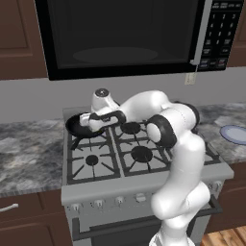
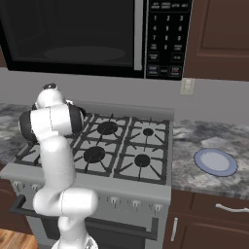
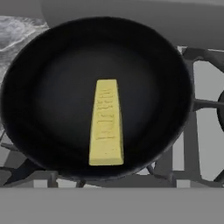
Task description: Pick up the butter stick and place it in the pan. Then turn on the burner for the pan.
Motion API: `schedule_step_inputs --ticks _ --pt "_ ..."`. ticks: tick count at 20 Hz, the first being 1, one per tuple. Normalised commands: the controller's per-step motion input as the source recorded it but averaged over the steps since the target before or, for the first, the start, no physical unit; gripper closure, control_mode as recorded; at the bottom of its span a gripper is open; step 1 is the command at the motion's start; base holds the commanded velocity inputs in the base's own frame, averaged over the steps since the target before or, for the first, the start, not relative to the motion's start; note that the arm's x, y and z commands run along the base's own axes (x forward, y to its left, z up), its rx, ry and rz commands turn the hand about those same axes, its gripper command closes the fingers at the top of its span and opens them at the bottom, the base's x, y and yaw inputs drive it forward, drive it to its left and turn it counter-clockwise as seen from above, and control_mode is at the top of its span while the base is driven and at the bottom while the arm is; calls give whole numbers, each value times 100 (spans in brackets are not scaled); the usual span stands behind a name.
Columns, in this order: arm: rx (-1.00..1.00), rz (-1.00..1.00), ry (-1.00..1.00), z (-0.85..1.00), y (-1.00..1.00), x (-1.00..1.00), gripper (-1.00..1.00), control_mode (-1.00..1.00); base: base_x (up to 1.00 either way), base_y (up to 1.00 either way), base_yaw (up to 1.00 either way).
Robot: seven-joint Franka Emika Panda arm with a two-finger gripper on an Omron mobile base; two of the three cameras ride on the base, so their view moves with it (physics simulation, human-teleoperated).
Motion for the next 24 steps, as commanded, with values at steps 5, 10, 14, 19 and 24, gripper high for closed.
schedule_step_inputs --ticks 5,10,14,19,24 --pt "4 -1 -9 38 -28 -76 -100 -100 0 0 0" --pt "3 -3 -5 65 -2 -51 -100 -100 0 0 0" --pt "2 -4 -5 65 -1 -54 -100 -100 0 0 0" --pt "2 -4 -6 48 -8 -69 -100 -100 0 0 0" --pt "0 -1 -5 3 -12 -71 -100 -100 0 0 0"
